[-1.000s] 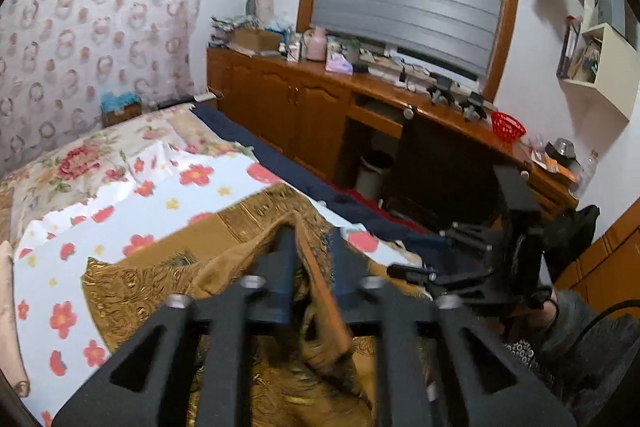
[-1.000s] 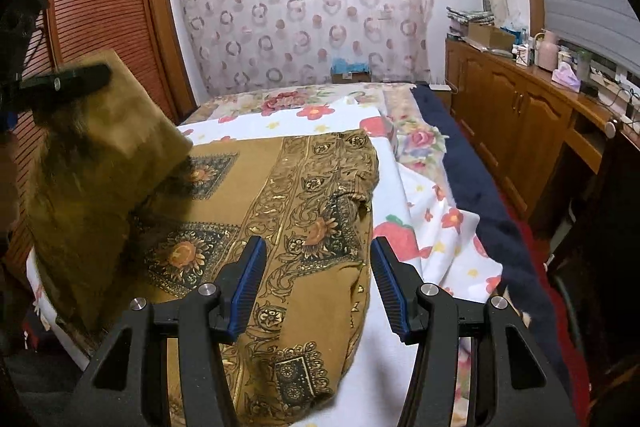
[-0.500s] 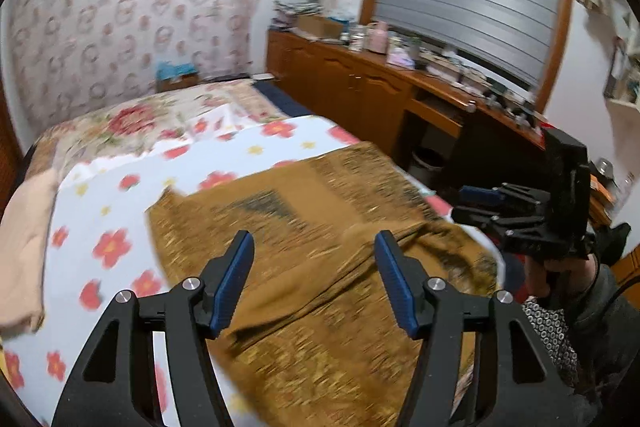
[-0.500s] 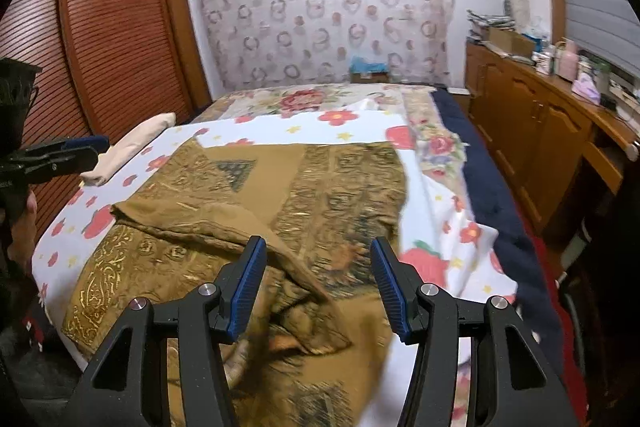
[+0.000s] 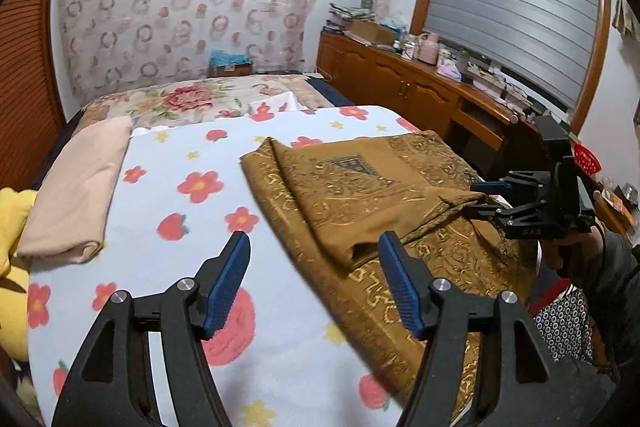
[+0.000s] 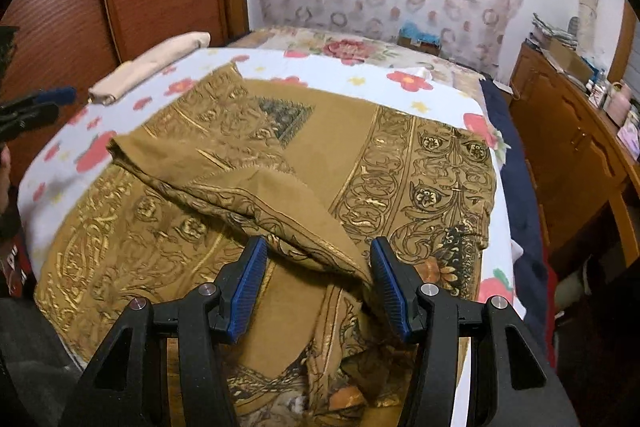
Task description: Fold small clothes
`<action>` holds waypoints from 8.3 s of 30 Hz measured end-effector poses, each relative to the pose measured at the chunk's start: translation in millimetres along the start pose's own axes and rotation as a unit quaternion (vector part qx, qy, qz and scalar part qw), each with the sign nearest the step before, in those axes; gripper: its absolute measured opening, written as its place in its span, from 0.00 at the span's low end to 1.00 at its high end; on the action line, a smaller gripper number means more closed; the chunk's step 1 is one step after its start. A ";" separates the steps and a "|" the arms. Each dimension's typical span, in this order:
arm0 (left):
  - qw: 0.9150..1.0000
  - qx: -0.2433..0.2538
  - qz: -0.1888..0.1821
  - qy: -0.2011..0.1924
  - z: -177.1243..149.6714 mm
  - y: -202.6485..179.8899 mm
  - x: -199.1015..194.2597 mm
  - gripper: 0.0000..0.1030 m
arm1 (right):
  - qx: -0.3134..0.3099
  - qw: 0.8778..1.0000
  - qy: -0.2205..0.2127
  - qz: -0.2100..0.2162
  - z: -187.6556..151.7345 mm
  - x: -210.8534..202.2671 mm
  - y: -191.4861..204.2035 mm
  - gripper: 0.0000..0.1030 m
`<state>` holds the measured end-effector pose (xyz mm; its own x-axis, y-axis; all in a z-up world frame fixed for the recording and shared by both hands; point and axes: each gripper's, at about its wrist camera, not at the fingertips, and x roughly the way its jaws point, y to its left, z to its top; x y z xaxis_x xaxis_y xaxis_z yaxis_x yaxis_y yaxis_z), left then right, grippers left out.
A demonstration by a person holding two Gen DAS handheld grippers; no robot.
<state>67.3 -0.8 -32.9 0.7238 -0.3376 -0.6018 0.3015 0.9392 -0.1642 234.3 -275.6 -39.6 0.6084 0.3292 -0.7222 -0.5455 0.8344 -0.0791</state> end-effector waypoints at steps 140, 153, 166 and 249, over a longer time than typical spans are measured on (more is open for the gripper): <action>0.996 0.007 0.040 0.078 76.3 -12.4 158.1 0.70 | 0.113 0.993 -0.012 -0.012 46.9 71.9 -129.3 0.55; 0.994 -0.017 0.068 0.079 80.1 -8.4 160.3 0.70 | 0.115 0.993 -0.008 0.034 44.4 73.8 -146.1 0.55; 0.995 0.014 0.050 0.084 82.5 -1.3 168.0 0.70 | 0.087 0.996 0.011 0.007 49.6 69.4 -122.0 0.55; 0.999 -0.016 0.046 0.013 -16.2 9.4 16.3 0.70 | 0.100 0.993 -0.013 0.058 -2.0 -22.5 10.2 0.30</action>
<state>71.9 3.6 -56.9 0.7312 -0.2482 -0.6355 0.2136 0.9679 -0.1323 214.0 -275.4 -25.5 0.5640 0.4379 -0.7001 -0.4893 0.8602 0.1438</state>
